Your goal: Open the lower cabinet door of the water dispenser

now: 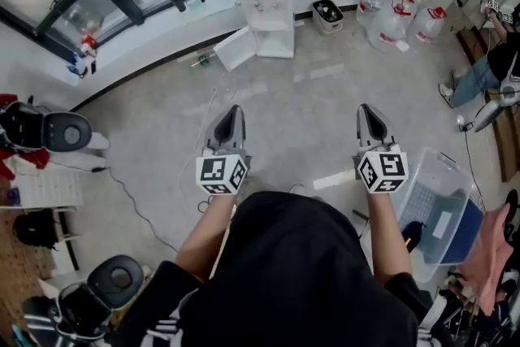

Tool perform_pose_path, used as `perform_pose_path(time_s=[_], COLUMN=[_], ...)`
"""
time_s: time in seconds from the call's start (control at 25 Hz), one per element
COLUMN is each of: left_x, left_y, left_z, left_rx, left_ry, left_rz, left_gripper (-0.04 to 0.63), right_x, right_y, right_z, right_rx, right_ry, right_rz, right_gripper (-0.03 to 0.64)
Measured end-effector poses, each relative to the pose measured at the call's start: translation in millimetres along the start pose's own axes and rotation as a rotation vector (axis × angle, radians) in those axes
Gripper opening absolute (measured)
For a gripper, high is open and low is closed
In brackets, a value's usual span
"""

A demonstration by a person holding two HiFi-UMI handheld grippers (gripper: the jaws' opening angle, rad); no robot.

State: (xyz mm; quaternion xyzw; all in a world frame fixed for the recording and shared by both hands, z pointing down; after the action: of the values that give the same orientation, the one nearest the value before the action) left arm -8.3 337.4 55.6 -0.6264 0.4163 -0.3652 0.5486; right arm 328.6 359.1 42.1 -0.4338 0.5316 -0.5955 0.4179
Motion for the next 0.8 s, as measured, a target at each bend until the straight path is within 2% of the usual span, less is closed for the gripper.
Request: perform_pose_path(time_s=[0.4, 0.8], left_x=[-6, -7], left_y=[-15, -10], left_z=[7, -9], left_rx=[0.012, 0.023], left_ry=[-0.014, -0.008], left_rz=[-0.030, -0.029], left_gripper=[0.005, 0.005], right_x=[-2, 7], right_y=[-10, -16], right_z=[-10, -23], right_rx=[-0.031, -0.040], right_ry=[0.019, 0.033], right_rz=[-0.001, -0.005], right_gripper=[0.000, 0.000])
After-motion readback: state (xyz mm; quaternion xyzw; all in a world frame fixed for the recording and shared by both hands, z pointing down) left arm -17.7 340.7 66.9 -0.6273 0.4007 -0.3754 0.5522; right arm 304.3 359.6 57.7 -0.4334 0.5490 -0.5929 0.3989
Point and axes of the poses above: the fingertips, and each gripper's own axes: x forward along the fingers, z to its right, y out of its top, the point moved 5 cm from there along -x, backward along the fingers, and after that the axes turned 5 degrees about z, right-handed, at the moved point
